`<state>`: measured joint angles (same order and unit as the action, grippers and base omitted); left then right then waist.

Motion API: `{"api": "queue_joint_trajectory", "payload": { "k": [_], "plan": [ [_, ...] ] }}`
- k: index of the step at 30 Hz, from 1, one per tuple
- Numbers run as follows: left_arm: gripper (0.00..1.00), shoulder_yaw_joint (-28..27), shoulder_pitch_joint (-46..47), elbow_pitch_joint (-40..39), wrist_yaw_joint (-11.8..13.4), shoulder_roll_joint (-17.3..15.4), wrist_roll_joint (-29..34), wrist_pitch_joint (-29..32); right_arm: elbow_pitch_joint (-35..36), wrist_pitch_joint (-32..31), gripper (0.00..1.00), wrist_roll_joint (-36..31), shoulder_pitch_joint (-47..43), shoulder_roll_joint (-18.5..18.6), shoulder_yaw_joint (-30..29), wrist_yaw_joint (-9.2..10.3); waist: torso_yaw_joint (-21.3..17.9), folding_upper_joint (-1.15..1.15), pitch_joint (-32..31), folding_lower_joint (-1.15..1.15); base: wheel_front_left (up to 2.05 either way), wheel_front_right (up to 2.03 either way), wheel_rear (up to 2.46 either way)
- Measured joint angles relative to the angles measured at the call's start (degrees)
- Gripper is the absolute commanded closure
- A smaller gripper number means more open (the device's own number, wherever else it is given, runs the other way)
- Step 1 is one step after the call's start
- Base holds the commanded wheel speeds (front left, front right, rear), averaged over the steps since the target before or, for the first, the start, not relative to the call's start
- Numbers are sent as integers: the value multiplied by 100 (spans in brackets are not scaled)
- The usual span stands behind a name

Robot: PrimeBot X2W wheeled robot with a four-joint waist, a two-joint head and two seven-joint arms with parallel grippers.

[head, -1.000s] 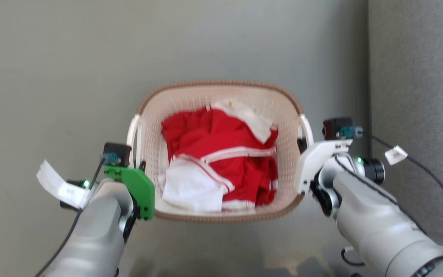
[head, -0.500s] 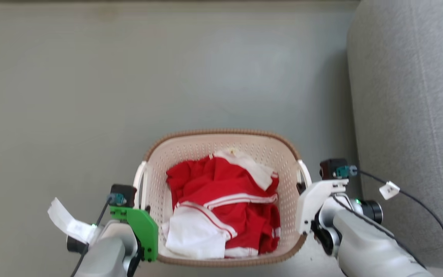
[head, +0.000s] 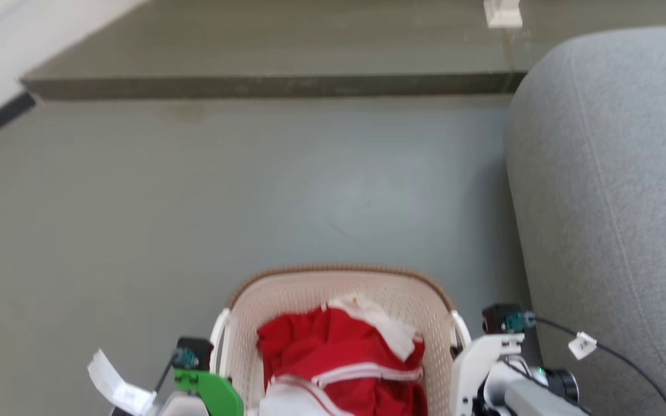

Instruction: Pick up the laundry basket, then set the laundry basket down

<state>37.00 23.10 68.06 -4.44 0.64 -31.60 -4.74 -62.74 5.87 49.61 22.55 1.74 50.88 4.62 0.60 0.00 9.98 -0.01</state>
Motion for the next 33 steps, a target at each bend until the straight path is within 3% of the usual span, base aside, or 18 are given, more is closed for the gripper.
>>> {"api": "queue_joint_trajectory", "payload": {
  "k": [14,33],
  "plan": [
    [100,169,-373,-58,102,-13,-243,77,40,-48,100,211,-396,-15,292,40,36,0,-900,0,0,0,0],
    [100,360,-382,-207,277,-53,-345,168,97,-89,100,379,-379,9,498,155,23,0,-968,0,0,0,0]
  ]
}}
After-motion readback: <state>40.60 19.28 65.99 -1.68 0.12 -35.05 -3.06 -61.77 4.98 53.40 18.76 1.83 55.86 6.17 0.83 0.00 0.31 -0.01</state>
